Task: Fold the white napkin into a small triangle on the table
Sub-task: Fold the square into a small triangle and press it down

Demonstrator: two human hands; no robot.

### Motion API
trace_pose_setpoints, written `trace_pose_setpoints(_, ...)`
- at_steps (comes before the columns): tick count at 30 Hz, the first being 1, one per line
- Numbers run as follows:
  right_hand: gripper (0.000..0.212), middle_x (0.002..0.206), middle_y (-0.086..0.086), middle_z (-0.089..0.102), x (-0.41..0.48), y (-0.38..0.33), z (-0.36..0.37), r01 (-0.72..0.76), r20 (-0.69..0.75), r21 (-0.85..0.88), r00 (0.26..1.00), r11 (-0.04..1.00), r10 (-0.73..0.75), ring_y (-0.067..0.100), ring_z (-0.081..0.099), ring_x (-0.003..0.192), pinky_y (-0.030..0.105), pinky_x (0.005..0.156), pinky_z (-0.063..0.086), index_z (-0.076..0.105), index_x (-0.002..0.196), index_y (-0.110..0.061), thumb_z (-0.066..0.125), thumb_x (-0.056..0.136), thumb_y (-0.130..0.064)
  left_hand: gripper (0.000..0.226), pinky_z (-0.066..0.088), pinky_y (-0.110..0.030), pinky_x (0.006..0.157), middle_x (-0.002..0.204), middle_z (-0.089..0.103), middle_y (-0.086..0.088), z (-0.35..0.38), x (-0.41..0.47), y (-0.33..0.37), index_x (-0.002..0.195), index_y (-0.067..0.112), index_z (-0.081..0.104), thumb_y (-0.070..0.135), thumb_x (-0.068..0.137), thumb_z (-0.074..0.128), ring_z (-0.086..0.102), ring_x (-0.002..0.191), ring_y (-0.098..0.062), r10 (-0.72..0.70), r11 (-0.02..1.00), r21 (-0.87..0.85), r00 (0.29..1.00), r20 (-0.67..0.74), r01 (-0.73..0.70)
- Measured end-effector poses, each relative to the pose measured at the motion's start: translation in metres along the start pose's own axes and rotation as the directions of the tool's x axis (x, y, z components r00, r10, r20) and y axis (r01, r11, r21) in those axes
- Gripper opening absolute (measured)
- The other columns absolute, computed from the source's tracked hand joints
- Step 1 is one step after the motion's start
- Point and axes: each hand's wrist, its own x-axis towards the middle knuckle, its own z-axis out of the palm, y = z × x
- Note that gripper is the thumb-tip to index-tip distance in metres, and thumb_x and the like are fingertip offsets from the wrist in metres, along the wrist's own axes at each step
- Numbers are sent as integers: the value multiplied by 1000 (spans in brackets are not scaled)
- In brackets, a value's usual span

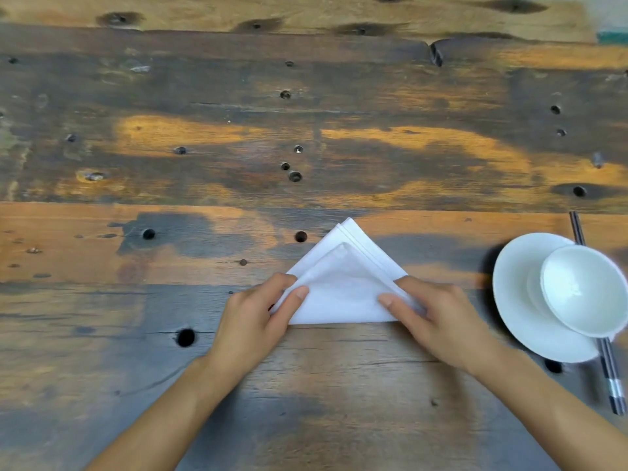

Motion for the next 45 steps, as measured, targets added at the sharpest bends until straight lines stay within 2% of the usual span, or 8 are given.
trace_pose_setpoints(4,29,63,-11,60,13,8,5,-127,-54,64,990,990,131,11,56,66,17,59,37,66,84,-26,58,94,-52,29,46,-34,61,66,66,3,1,17,-1,89,27,68,55,94,62,57,62,-17,-127,990,-55,991,34,129)
trace_pose_setpoints(9,21,55,-11,52,19,6,11,-210,-89,33,973,977,212,12,52,58,20,56,34,55,77,-34,64,95,-41,33,30,-27,52,50,45,8,5,34,4,79,26,62,53,97,62,42,50,-9,-151,986,71,988,-19,152)
trace_pose_setpoints(23,29,59,-2,62,25,2,6,-331,-72,102,938,938,339,17,58,63,34,64,44,62,72,-21,66,92,-42,44,50,-36,56,51,52,6,-4,38,-9,66,24,50,62,84,62,54,53,-20,-169,964,205,985,-28,171)
trace_pose_setpoints(28,24,57,-9,62,31,3,6,-427,-102,185,887,885,450,6,55,60,13,55,37,61,75,-27,73,85,-46,38,46,-32,49,54,49,7,2,29,-6,70,21,53,53,88,63,52,50,-21,-75,954,282,993,-94,99)
trace_pose_setpoints(33,32,58,-4,61,38,-2,10,-484,-154,49,860,874,486,10,57,58,14,51,34,55,74,-23,69,87,-49,25,38,-27,51,82,51,9,9,26,-6,92,24,59,49,95,61,52,70,-17,28,914,404,987,-159,39)
trace_pose_setpoints(39,25,89,11,61,31,-6,23,-241,-433,-322,897,916,83,34,56,79,41,67,44,66,101,-11,70,91,-33,28,38,-42,75,122,70,-9,9,29,-7,117,12,72,7,90,64,62,96,-34,394,706,637,919,11,-311)
trace_pose_setpoints(42,36,99,12,61,30,-2,30,-236,-422,-377,905,896,61,33,53,85,41,71,33,67,111,-12,54,94,-41,36,45,-47,96,144,62,-7,8,30,-2,135,8,65,21,105,48,60,128,-32,443,678,614,891,99,-405)
trace_pose_setpoints(45,39,105,11,63,30,-2,33,-235,-417,-387,907,891,58,33,55,89,40,76,31,68,114,-13,51,95,-43,56,38,-55,116,161,43,-8,9,34,2,153,6,46,38,109,30,40,150,-31,305,678,608,911,278,-413)
